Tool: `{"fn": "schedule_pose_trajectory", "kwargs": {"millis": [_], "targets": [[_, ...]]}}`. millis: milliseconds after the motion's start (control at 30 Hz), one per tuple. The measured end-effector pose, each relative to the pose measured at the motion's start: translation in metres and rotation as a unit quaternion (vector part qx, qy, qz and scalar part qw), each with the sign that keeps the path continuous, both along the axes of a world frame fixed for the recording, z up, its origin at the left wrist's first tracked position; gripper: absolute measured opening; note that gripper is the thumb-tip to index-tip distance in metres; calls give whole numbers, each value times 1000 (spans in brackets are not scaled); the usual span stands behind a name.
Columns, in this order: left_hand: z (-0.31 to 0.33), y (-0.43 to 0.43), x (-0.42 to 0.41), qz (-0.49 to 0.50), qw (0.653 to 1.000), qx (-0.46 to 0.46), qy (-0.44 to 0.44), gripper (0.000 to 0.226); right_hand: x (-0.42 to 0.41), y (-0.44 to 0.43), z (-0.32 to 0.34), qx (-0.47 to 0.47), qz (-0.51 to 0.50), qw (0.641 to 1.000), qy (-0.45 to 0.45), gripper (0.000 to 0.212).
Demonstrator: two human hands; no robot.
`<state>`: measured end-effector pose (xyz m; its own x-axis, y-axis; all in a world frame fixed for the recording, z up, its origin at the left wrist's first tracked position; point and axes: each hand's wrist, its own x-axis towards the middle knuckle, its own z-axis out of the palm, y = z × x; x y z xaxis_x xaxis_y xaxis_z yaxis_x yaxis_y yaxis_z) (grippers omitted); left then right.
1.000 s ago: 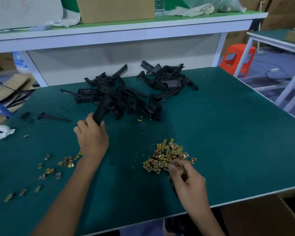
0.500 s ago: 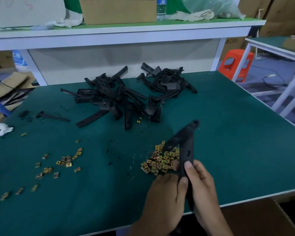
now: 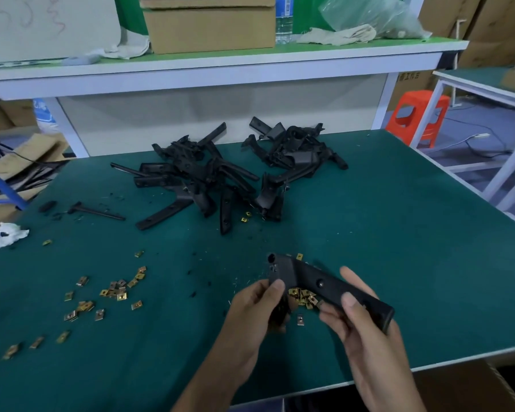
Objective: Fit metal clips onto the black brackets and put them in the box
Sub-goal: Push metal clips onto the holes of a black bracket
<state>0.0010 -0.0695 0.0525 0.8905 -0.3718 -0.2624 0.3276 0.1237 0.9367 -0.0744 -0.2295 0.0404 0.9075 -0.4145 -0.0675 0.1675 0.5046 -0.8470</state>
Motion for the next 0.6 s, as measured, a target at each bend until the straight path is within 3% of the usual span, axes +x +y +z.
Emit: {"fn": "schedule_pose_trajectory", "kwargs": {"millis": [67, 133, 233, 333, 467, 600], "targets": [[-2, -3, 10, -42, 997, 54, -33, 31, 6, 0, -9, 0, -61, 998, 14, 37], [-5, -7, 33, -48, 981, 163, -97, 47, 8, -2, -19, 9, -113, 993, 20, 25], [-14, -12, 89, -2, 894, 369, -252, 44, 10, 0, -29, -63, -169, 983, 44, 19], [-27, -18, 144, -10, 823, 490, -288, 60, 9, 8, -28, -144, -148, 976, 63, 20], [-41, -27, 191, -55, 789, 554, -259, 77, 9, 11, -29, -135, -141, 979, 64, 25], [-43, -43, 204, -103, 791, 509, -324, 61, 11, 14, -29, -137, -155, 977, 50, 25]]}}
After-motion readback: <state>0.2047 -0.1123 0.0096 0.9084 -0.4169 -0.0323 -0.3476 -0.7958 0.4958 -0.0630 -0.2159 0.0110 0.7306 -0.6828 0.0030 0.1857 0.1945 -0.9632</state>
